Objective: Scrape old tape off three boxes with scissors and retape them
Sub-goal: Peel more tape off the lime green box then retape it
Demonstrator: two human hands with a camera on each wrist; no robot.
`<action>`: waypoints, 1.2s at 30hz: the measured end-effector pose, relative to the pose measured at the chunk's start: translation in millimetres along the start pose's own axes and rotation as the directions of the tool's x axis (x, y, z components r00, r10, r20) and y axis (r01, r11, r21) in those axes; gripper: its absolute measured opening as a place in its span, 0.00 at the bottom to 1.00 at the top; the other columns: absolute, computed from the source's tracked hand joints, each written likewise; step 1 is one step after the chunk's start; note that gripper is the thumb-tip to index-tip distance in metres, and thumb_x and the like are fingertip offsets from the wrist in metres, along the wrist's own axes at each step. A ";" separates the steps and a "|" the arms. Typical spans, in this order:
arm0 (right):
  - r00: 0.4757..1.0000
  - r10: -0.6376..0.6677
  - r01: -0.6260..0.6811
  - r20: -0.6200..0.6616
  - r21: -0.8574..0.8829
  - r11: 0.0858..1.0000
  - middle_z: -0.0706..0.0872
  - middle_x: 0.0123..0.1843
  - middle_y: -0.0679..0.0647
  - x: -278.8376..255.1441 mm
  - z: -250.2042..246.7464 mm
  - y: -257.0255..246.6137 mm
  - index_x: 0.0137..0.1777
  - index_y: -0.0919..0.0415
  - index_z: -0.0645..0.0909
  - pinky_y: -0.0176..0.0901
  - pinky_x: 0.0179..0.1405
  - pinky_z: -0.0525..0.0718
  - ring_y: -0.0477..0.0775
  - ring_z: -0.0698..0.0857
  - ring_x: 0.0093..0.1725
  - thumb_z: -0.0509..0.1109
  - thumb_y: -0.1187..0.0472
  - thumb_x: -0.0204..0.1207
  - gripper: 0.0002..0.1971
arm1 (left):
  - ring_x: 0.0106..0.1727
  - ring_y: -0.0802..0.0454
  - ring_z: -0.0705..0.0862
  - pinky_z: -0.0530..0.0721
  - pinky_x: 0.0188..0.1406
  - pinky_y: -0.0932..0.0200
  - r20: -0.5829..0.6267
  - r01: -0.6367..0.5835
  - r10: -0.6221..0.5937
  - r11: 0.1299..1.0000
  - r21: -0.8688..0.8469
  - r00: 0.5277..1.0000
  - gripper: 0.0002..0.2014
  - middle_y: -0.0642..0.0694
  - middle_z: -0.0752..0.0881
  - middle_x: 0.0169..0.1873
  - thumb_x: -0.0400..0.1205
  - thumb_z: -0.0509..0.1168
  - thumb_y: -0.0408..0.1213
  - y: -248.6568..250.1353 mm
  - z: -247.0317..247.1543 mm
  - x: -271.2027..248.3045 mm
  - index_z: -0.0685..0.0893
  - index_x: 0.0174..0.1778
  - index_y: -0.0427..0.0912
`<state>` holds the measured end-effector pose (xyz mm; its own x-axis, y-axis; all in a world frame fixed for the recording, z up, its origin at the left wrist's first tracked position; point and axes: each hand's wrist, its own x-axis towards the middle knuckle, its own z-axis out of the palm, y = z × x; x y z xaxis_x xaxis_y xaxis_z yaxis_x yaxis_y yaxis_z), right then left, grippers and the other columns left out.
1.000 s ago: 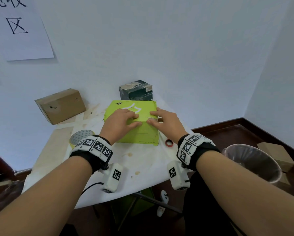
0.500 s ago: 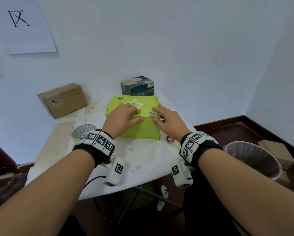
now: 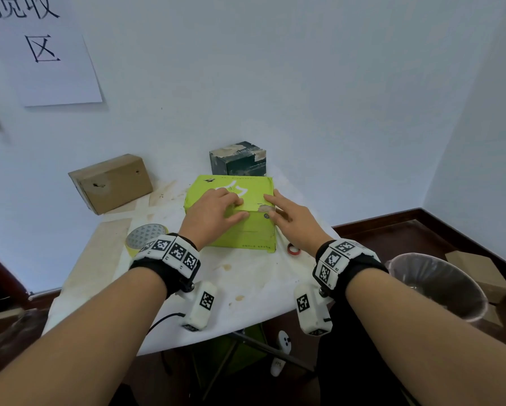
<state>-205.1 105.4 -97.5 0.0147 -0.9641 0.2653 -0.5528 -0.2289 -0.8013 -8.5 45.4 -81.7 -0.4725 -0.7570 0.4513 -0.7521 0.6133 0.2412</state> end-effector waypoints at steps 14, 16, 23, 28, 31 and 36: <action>0.999 -0.018 0.021 0.037 -0.081 0.996 0.65 0.82 0.55 5.2 -7.8 1.4 0.75 0.53 0.74 0.48 0.74 0.73 0.54 0.79 0.71 0.68 0.62 0.79 0.23 | 0.58 0.51 0.77 0.70 0.50 0.61 0.003 -0.003 0.003 1.000 0.020 1.000 0.16 0.51 0.82 0.53 0.80 0.67 0.52 1.4 -1.8 -0.4 0.85 0.58 0.47; 1.000 -0.021 0.021 0.005 -0.090 0.996 0.66 0.81 0.57 6.2 -4.3 2.8 0.74 0.53 0.75 0.51 0.72 0.75 0.55 0.80 0.69 0.70 0.63 0.78 0.23 | 0.58 0.50 0.77 0.71 0.51 0.60 -0.007 -0.009 0.009 1.000 0.009 1.000 0.16 0.51 0.83 0.53 0.80 0.68 0.52 0.7 -0.9 0.1 0.86 0.58 0.47; 1.000 -0.006 0.002 -0.028 -0.132 0.991 0.67 0.80 0.58 4.2 1.6 0.0 0.75 0.54 0.75 0.54 0.72 0.74 0.57 0.79 0.70 0.69 0.63 0.78 0.24 | 0.59 0.50 0.77 0.72 0.53 0.60 0.014 0.007 -0.006 1.000 -0.007 1.000 0.16 0.50 0.83 0.54 0.80 0.68 0.51 1.1 -1.0 -0.9 0.86 0.58 0.47; 0.999 0.009 -0.013 -0.051 -0.072 0.997 0.68 0.80 0.56 1.8 2.5 -2.5 0.73 0.53 0.76 0.53 0.71 0.75 0.54 0.81 0.68 0.69 0.62 0.78 0.23 | 0.56 0.59 0.82 0.75 0.52 0.68 -0.068 0.211 -0.257 0.896 -0.390 0.964 0.17 0.56 0.83 0.58 0.82 0.67 0.48 -8.2 -30.8 2.1 0.81 0.66 0.50; 0.995 0.045 -0.042 -0.089 0.035 0.999 0.75 0.76 0.52 0.6 1.0 -9.4 0.67 0.53 0.82 0.43 0.68 0.77 0.48 0.84 0.64 0.70 0.56 0.78 0.17 | 0.71 0.48 0.75 0.75 0.69 0.50 -0.004 0.485 -0.570 0.704 -0.518 0.822 0.24 0.44 0.75 0.73 0.84 0.64 0.47 -25.4 -44.4 1.1 0.72 0.76 0.45; 0.991 0.083 -0.080 -0.106 0.039 0.996 0.86 0.64 0.53 7.9 -3.4 -16.1 0.66 0.54 0.82 0.50 0.68 0.78 0.54 0.83 0.64 0.65 0.56 0.82 0.14 | 0.43 0.53 0.84 0.82 0.41 0.61 0.394 0.635 -0.619 0.227 -0.738 0.679 0.07 0.38 0.85 0.59 0.85 0.64 0.34 -34.8 -43.1 -8.2 0.82 0.55 0.34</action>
<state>-198.9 102.0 -80.7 -0.1199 -0.9600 0.2530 -0.5191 -0.1566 -0.8402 41.4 40.0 -56.7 -0.0360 -0.9828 -0.1814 -0.1325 -0.1752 0.9756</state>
